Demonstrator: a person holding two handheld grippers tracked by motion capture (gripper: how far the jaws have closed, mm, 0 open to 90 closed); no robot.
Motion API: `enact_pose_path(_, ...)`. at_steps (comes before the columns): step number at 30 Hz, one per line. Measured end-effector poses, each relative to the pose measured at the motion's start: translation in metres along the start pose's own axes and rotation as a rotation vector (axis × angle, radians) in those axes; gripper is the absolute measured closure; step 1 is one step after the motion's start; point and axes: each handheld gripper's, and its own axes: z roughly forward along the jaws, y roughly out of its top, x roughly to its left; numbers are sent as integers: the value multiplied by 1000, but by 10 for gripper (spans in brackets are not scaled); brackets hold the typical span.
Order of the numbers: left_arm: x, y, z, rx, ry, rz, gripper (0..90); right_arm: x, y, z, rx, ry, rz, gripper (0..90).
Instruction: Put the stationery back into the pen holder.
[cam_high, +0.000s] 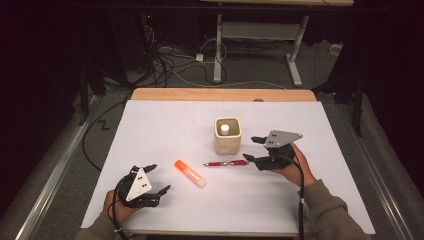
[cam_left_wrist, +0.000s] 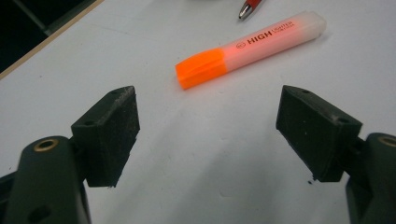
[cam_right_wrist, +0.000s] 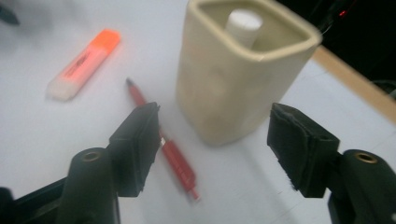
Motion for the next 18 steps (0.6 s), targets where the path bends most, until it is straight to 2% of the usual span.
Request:
enact_pose_path(3,0,0,0,3,-1,4,209,1,-3,9,71,47,3,319)
enact_pose_path(11,0,-1,-1,6,-4,5,209,5,-9,30,215,117,-9,304)
enact_pose_path(16,0,-1,0,6,-7,8,209,6,-10,40,269,135,-21,341)
enact_pose_path(18,0,-1,0,6,-7,8,209,8,-10,41,270,151,-20,375)
